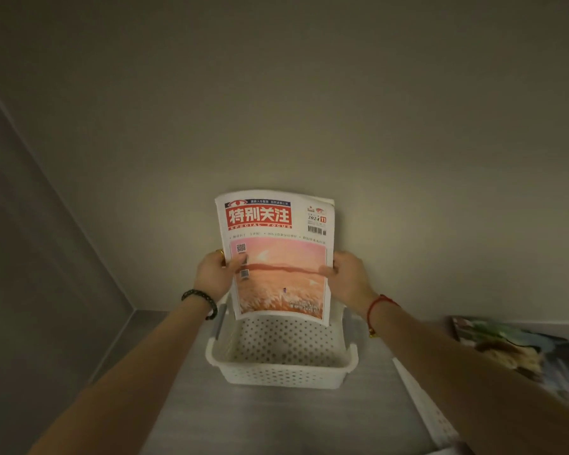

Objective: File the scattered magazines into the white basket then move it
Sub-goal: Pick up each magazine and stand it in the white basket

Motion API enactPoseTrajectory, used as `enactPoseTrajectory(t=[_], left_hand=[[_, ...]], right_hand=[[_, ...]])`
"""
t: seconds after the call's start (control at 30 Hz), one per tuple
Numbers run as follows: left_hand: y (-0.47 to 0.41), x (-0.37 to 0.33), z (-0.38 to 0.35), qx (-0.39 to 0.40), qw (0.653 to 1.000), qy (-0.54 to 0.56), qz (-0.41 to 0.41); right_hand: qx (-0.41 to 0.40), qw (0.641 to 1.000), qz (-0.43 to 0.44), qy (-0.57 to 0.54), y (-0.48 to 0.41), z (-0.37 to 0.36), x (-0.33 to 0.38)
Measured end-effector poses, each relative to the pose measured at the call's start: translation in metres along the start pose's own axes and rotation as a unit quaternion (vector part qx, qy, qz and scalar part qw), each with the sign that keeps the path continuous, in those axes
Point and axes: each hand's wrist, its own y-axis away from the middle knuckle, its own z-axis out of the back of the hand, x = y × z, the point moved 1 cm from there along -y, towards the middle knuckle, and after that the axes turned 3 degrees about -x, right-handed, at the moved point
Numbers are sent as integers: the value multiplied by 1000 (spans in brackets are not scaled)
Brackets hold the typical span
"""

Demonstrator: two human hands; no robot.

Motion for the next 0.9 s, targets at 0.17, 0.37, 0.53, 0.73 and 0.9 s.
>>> enactPoseTrajectory(t=[0.17,0.37,0.53,0.73,0.9], left_hand=[[-10,32,-22,-36,995,80,53],[-16,56,-34,-54,991,90,82],[-22,56,-36,-69,990,110,60],[-16,58,-38,-146,981,108,73],[10,51,-36,-170,975,136,49]], right_hand=[[-70,997,-37,-13,-10,-17,-32],[-115,986,-106,-57,-16,-30,-59],[-141,971,-142,-130,-25,-32,-68],[-147,962,-177,-147,-22,-37,-73],[-129,977,-129,-108,6,-9,-79]])
